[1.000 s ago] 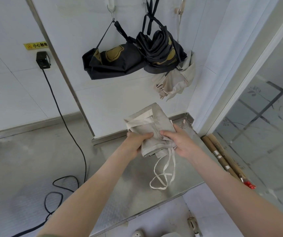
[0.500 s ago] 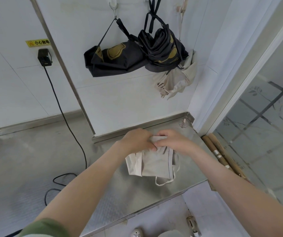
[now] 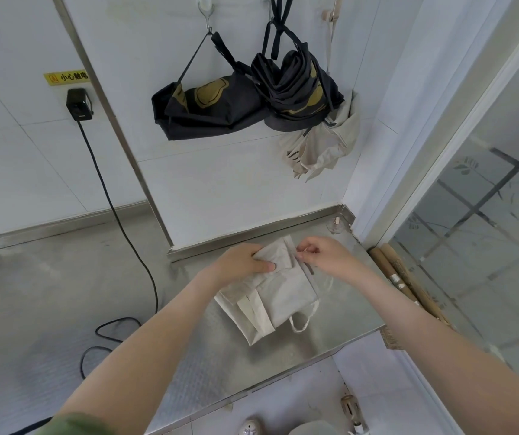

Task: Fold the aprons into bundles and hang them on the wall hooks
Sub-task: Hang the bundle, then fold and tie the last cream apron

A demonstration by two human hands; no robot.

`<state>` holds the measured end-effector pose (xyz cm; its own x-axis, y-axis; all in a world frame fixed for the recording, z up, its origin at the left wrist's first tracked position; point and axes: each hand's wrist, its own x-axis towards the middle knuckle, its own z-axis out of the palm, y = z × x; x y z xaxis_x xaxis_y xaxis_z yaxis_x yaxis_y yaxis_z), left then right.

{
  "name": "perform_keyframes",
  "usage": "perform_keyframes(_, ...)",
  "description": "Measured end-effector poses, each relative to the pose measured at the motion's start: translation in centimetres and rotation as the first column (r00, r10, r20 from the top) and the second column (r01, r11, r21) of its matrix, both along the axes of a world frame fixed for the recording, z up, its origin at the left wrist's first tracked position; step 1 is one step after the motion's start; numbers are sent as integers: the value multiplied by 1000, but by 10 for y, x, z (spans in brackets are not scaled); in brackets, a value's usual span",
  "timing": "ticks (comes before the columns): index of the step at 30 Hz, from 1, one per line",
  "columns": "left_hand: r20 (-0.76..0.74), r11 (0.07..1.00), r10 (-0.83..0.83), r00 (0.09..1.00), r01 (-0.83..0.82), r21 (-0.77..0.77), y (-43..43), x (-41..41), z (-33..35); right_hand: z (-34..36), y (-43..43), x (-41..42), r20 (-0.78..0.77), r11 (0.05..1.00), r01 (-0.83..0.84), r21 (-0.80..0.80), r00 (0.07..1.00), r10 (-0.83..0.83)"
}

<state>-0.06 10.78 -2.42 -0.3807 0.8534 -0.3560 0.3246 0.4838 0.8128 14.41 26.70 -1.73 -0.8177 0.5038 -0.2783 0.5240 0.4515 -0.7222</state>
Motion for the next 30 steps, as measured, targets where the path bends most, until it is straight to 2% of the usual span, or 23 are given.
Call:
perform_keyframes(4, 31, 999, 33, 999, -33, 9, -3, -3, 0, -1, 6, -1, 13, 997, 6, 73, 1000, -7)
perform_keyframes(9, -25, 996, 91, 996, -92, -22, -6, -8, 1, 6, 11, 3, 1, 992, 27, 125, 1000, -28)
perform_keyframes(14, -44, 974, 224, 974, -225, -28, 0, -8, 0, 20, 3, 1, -71, 973, 13, 229, 997, 3)
perform_keyframes(15, -41, 966, 255, 966, -256, -21, 1, -6, 0, 21, 0, 1, -77, 974, 20, 224, 997, -2)
perform_keyframes(17, 57, 938, 346, 937, -346, -1, 4, -3, -1, 17, -6, 0, -96, 981, 28, 193, 995, -9)
perform_keyframes(22, 355, 790, 578, 734, -613, -20, 11, -1, -6, 13, -26, -1, -105, 948, -138, 287, 979, 174)
perform_keyframes(24, 447, 720, 630, 635, -693, -32, 15, -1, -6, 9, -30, 2, -76, 943, -195, 269, 972, 222)
perform_keyframes(27, 541, 633, 675, 502, -770, -76, 19, -1, -5, 3, -36, 6, -67, 973, -184, 141, 978, 195)
perform_keyframes(30, 574, 575, 708, 413, -808, -127, 22, -2, -4, 3, -40, 7, 57, 930, -281, 236, 960, 275)
